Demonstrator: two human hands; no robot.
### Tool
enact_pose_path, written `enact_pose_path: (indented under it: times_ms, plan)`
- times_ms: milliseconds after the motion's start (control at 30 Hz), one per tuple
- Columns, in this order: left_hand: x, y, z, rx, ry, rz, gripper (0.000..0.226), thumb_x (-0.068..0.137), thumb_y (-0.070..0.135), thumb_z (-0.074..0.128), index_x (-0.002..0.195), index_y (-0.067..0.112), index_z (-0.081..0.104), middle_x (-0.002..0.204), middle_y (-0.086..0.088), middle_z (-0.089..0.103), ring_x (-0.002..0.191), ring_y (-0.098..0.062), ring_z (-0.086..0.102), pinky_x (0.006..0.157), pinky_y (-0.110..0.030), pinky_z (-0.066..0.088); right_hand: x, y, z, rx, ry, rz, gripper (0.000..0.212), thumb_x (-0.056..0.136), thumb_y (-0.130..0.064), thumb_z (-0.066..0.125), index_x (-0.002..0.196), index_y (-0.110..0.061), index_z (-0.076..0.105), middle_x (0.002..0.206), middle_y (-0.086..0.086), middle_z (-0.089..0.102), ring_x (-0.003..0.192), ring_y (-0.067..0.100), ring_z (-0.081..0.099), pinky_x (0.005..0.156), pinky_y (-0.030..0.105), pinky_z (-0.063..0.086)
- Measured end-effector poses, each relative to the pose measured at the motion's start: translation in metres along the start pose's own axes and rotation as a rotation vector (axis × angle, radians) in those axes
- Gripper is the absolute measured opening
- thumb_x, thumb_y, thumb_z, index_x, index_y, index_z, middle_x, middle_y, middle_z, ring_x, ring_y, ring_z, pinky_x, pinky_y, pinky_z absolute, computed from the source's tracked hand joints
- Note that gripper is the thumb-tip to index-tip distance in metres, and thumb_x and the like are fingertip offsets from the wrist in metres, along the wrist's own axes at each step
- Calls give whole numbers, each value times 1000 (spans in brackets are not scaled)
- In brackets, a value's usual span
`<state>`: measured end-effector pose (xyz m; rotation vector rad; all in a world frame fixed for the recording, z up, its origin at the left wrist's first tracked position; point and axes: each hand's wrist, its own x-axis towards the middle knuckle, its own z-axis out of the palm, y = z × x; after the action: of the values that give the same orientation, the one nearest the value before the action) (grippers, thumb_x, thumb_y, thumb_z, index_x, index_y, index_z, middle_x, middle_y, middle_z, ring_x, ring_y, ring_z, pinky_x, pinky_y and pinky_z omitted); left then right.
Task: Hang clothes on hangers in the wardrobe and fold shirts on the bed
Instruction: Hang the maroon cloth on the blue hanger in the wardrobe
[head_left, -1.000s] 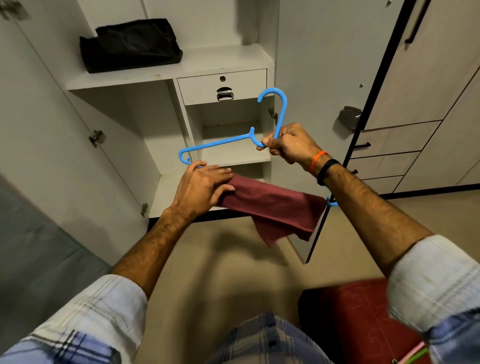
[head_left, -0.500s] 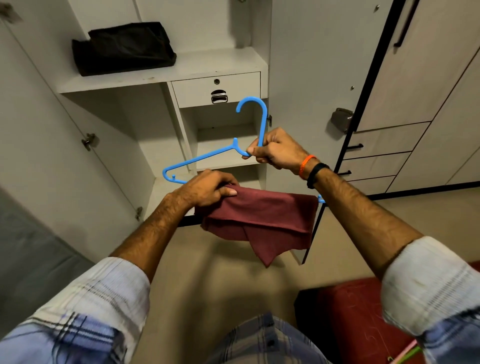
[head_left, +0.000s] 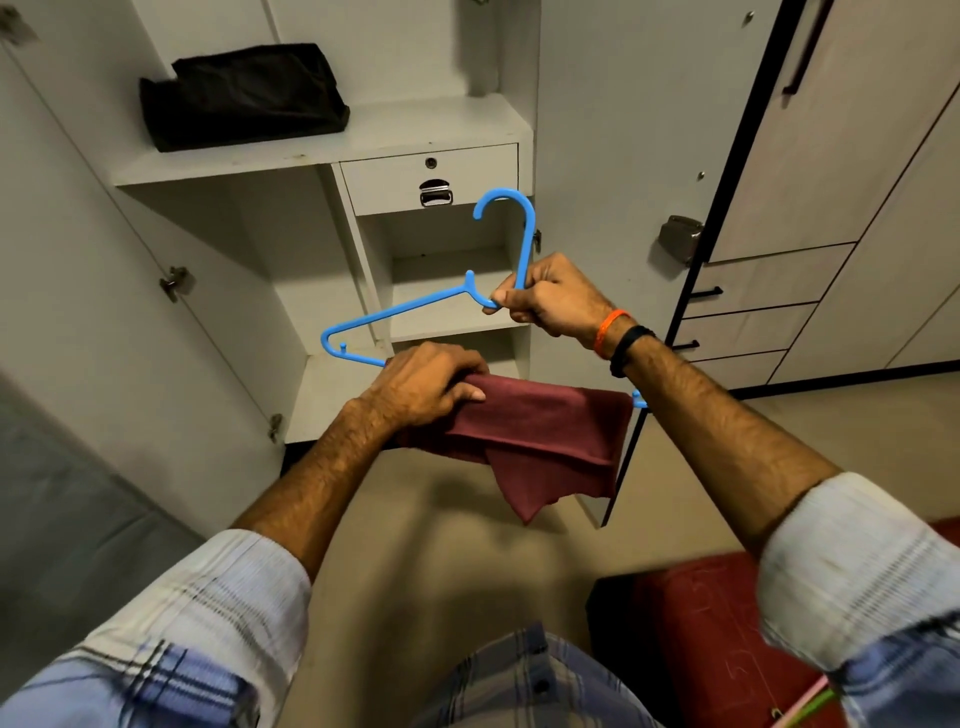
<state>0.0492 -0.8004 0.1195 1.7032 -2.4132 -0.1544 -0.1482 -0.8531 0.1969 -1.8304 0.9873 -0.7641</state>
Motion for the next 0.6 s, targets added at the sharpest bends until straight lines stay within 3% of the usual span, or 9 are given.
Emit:
enact_pose_path:
  times_ms: [233,333,400,600]
  plan:
    - [1,3,2,-112,-57,-25,28,99,44,51,116,30,67,104,7,72,93,-12,61,88,-37,49,2,2,2,-36,-19,-17,18,95,-4,58,95,9,71,48,-16,61,41,-3,48,44,7,36]
    - [-3,1,3,-70,-40,-6,33,96,53,50,114,29,65,97,6,71,86,-13,62,81,-36,51,2,4,3,-26,-11,-19,17,94,-5,60,91,7,72,56,-12,65,42,-2,49,43,7,36]
    - [-5,-1,5,-40,-53,-5,33,95,53,53,114,28,63,95,5,70,84,-14,61,80,-37,52,2,4,2,-37,-21,-14,17,95,-5,60,92,6,72,51,-13,63,40,-2,48,43,7,35]
    - [-5,0,5,-51,-20,-20,39,95,51,54,122,24,64,104,1,71,92,-14,63,86,-37,54,5,5,5,-35,-22,-6,20,95,-7,61,96,9,72,54,-13,64,41,-3,48,42,7,35]
